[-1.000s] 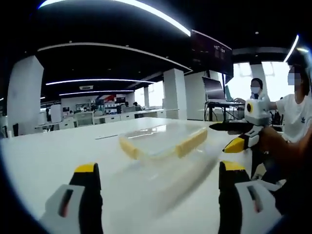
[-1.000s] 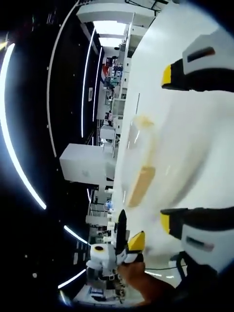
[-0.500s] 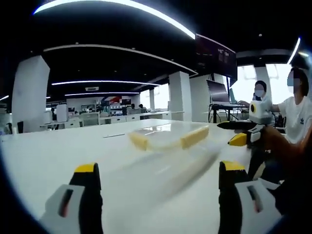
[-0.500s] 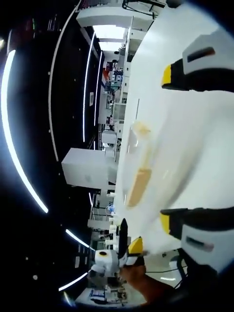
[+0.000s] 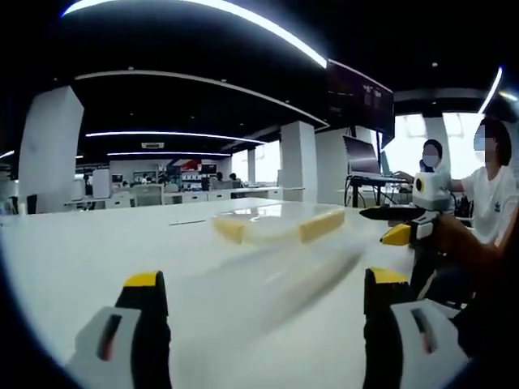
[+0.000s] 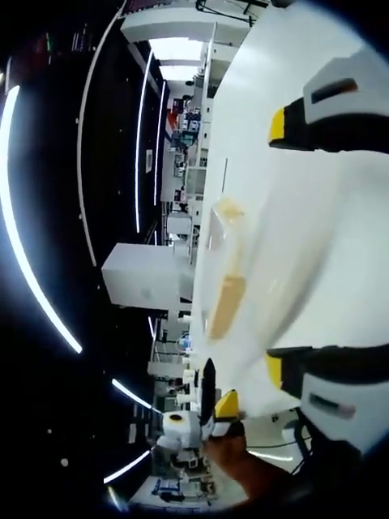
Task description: Snap each plastic latch of the storage box into its locked position after aligning the lid with the box until every specified latch is closed and the lid sits flush.
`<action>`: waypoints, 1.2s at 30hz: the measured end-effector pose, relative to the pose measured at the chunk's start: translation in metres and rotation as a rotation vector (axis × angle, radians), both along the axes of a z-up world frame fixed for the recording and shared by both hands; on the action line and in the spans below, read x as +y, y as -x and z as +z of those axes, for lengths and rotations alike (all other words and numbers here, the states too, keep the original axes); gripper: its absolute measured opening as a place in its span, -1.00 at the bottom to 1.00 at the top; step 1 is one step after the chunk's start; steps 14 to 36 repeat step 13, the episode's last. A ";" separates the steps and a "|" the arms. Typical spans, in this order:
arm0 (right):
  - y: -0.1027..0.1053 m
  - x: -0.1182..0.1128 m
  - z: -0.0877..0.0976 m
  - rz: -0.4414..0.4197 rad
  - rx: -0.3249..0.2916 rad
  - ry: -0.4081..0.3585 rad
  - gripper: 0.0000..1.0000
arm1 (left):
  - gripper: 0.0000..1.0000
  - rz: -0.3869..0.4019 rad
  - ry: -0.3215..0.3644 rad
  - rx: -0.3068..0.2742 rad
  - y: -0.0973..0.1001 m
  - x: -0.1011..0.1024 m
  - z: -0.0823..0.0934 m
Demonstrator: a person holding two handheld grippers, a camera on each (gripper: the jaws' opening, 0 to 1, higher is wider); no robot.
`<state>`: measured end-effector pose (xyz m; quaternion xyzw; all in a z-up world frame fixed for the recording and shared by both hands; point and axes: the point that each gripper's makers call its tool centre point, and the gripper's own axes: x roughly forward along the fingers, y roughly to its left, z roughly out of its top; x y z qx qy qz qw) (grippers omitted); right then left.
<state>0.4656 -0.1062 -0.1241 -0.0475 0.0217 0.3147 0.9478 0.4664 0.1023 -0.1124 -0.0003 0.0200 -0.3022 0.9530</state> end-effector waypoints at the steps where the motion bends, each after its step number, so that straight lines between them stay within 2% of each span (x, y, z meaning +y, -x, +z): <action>1: 0.000 0.000 0.000 -0.001 -0.004 0.002 1.00 | 0.99 0.012 0.000 0.007 -0.001 0.002 -0.002; 36: -0.002 -0.001 -0.001 -0.007 -0.015 0.016 1.00 | 0.99 0.012 -0.004 0.017 0.001 0.001 -0.005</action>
